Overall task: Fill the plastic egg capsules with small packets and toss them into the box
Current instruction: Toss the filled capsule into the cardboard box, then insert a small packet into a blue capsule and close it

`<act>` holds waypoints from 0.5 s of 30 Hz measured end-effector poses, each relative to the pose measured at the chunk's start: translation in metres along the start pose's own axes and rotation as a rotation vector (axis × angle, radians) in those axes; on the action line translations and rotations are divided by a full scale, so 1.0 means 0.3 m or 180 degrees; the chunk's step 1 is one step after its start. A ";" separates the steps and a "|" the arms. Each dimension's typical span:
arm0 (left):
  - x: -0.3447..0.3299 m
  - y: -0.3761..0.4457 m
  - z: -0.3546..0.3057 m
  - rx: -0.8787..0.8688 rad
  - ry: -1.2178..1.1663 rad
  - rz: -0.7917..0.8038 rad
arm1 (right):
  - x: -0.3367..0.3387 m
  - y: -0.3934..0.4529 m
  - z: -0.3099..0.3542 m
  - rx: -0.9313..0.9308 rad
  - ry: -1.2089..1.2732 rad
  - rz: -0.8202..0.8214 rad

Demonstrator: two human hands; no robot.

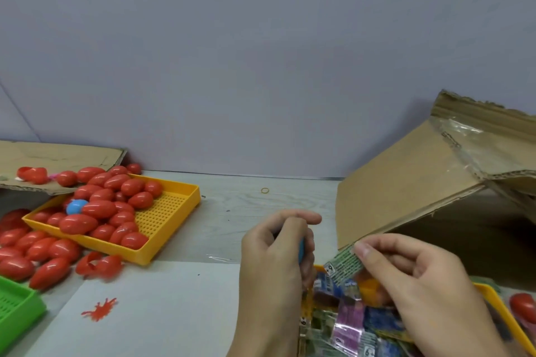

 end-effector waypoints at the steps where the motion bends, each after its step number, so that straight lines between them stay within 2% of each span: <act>1: -0.008 -0.003 0.001 0.0032 -0.0009 0.0074 | -0.006 -0.001 0.000 -0.0049 0.0042 0.0011; 5: -0.022 -0.003 0.001 0.0046 -0.0107 0.0080 | -0.012 -0.005 0.000 -0.0141 0.0106 -0.0030; 9: -0.017 0.007 0.003 0.0074 -0.0587 -0.0107 | 0.003 -0.003 -0.008 -0.0133 0.0256 -0.0173; 11: -0.012 0.001 0.005 -0.0109 -0.0243 -0.0250 | 0.005 -0.004 -0.003 -0.0055 0.0335 -0.0219; 15: -0.010 -0.018 -0.006 -0.0701 0.0441 -0.0197 | 0.005 -0.008 0.005 0.0081 0.0424 -0.0247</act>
Point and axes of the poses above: each hand's wrist, its own y-axis towards the middle knuckle, its own x-axis out of the back of the hand, z = x × y, the point moved 3 cm from there along y, towards the middle knuckle, and after that the axes turned 3 degrees about -x, right-handed, at the moved point
